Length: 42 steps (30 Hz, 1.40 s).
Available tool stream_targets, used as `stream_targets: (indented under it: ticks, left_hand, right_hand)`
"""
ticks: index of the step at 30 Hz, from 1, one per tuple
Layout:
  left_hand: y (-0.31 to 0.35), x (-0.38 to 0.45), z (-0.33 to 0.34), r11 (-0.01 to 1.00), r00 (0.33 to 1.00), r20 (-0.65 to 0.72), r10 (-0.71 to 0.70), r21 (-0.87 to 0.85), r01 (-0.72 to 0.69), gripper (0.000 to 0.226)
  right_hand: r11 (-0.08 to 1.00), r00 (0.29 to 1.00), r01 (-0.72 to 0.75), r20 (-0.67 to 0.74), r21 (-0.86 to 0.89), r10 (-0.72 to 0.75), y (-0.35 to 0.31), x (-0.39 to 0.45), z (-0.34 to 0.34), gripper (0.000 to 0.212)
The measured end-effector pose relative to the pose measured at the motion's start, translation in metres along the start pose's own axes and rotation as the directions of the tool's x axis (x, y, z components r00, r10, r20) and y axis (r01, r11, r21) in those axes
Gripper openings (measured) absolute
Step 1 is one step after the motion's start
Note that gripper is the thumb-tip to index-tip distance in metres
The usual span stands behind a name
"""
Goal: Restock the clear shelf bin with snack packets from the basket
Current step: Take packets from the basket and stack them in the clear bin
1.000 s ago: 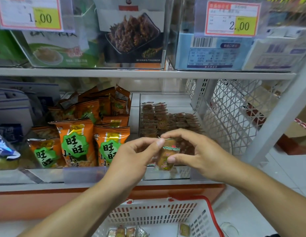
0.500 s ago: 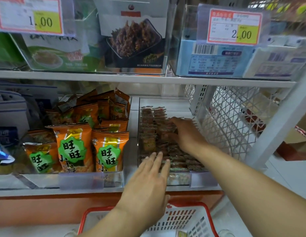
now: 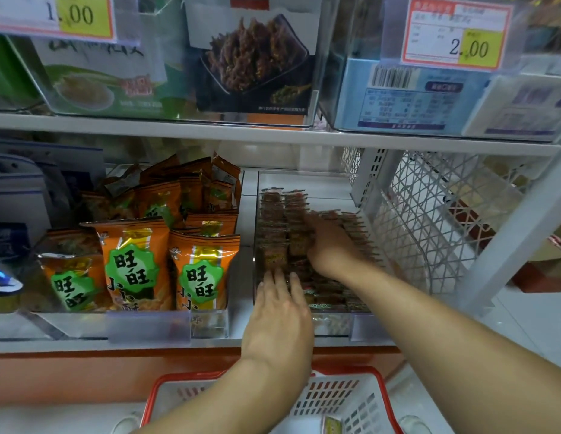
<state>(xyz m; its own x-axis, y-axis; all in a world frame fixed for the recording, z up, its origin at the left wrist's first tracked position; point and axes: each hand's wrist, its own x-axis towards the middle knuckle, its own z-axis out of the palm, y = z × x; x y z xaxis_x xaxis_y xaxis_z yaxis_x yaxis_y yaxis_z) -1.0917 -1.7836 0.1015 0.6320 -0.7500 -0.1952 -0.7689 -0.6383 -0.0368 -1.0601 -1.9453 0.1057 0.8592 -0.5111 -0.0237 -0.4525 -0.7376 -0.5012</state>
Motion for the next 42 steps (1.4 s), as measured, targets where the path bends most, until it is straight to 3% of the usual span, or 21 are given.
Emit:
stream_targets:
  ticks: [4, 6, 8, 9, 11, 12, 13, 14, 16, 17, 19, 21, 23, 26, 28, 30, 33, 38, 42]
  left_hand:
    - [0.001, -0.002, -0.005, 1.000, 1.000, -0.006, 0.007, 0.022, -0.007, 0.081]
    - [-0.001, -0.014, -0.014, 0.997, 0.999, -0.019, 0.029, 0.069, -0.028, 0.080]
    - [-0.004, -0.031, -0.018, 0.993, 0.991, -0.104, 0.083, 0.091, -0.074, 0.079]
    - [-0.008, -0.040, -0.016, 0.988, 0.967, -0.209, 0.145, 0.082, -0.130, 0.072]
    - [-0.016, -0.059, -0.004, 0.946, 0.845, -0.432, 0.315, 0.064, -0.319, 0.036]
    - [-0.022, -0.068, 0.006, 0.900, 0.777, -0.492, 0.392, 0.029, -0.436, 0.020]
    - [-0.027, -0.076, 0.019, 0.857, 0.763, -0.477, 0.437, -0.037, -0.514, 0.014]
    - [-0.031, -0.084, 0.036, 0.836, 0.788, -0.407, 0.462, -0.098, -0.541, 0.013]
    - [-0.039, -0.091, 0.081, 0.880, 0.895, -0.103, 0.435, -0.164, -0.447, 0.011]
    - [-0.046, -0.093, 0.106, 0.922, 0.926, 0.090, 0.366, -0.171, -0.348, 0.019]
    - [-0.063, -0.097, 0.158, 0.971, 0.884, 0.410, 0.226, -0.172, -0.168, 0.045]
    - [-0.081, -0.101, 0.203, 0.987, 0.802, 0.583, 0.129, -0.154, -0.047, 0.055]
    - [-0.094, -0.105, 0.246, 0.993, 0.751, 0.654, 0.087, -0.116, -0.013, 0.051]
    - [-0.095, -0.105, 0.296, 0.985, 0.747, 0.664, 0.026, -0.145, 0.095, 0.057]
    - [-0.086, -0.102, 0.323, 0.957, 0.786, 0.618, -0.020, -0.214, 0.193, 0.083]
    - [-0.078, -0.094, 0.344, 0.923, 0.808, 0.585, -0.074, -0.268, 0.278, 0.104]
    - [-0.077, -0.076, 0.362, 0.898, 0.810, 0.570, -0.139, -0.272, 0.345, 0.112]
    - [-0.089, -0.055, 0.374, 0.879, 0.789, 0.594, -0.157, -0.280, 0.386, 0.117]
    - [-0.090, -0.048, 0.390, 0.888, 0.819, 0.562, -0.117, -0.310, 0.340, 0.107]
  right_hand:
    - [0.994, 0.994, 0.112, 0.009, -0.019, -0.112, 0.001, -0.012, -0.004, 0.059]
    - [0.979, 0.974, 0.200, -0.102, -0.028, -0.202, -0.004, -0.020, -0.012, 0.048]
    - [0.959, 0.912, 0.278, -0.299, -0.052, -0.281, -0.009, -0.031, -0.022, 0.045]
    - [0.935, 0.848, 0.354, -0.414, -0.021, -0.330, -0.011, -0.039, -0.027, 0.041]
    - [0.784, 0.629, 0.620, -0.586, -0.017, -0.511, -0.011, -0.066, -0.030, 0.027]
    - [0.679, 0.517, 0.730, -0.593, -0.071, -0.617, -0.007, -0.083, -0.025, 0.022]
    - [0.581, 0.442, 0.806, -0.534, -0.117, -0.721, 0.000, -0.101, -0.014, 0.021]
    - [0.509, 0.416, 0.849, -0.414, -0.141, -0.809, 0.009, -0.118, 0.002, 0.021]
    - [0.470, 0.473, 0.867, -0.024, -0.166, -0.881, 0.035, -0.149, 0.043, 0.017]
    - [0.517, 0.544, 0.838, 0.226, -0.173, -0.808, 0.049, -0.161, 0.066, 0.018]
    - [0.647, 0.619, 0.733, 0.600, -0.211, -0.506, 0.079, -0.175, 0.110, 0.036]
    - [0.757, 0.618, 0.612, 0.735, -0.229, -0.278, 0.103, -0.181, 0.154, 0.057]
    - [0.852, 0.625, 0.469, 0.769, -0.233, -0.133, 0.113, -0.184, 0.197, 0.068]
    - [0.952, 0.666, 0.234, 0.746, -0.196, -0.010, 0.115, -0.188, 0.260, 0.076]
    - [0.952, 0.690, 0.222, 0.723, -0.213, 0.001, 0.111, -0.186, 0.296, 0.090]
    - [0.917, 0.684, 0.323, 0.728, -0.234, -0.055, 0.105, -0.179, 0.328, 0.100]
    - [0.917, 0.704, 0.328, 0.706, -0.227, -0.077, 0.098, -0.170, 0.361, 0.088]
    - [0.951, 0.763, 0.215, 0.646, -0.222, -0.022, 0.098, -0.160, 0.386, 0.091]
    - [0.992, 0.802, 0.038, 0.595, -0.123, 0.043, 0.099, -0.164, 0.398, 0.043]
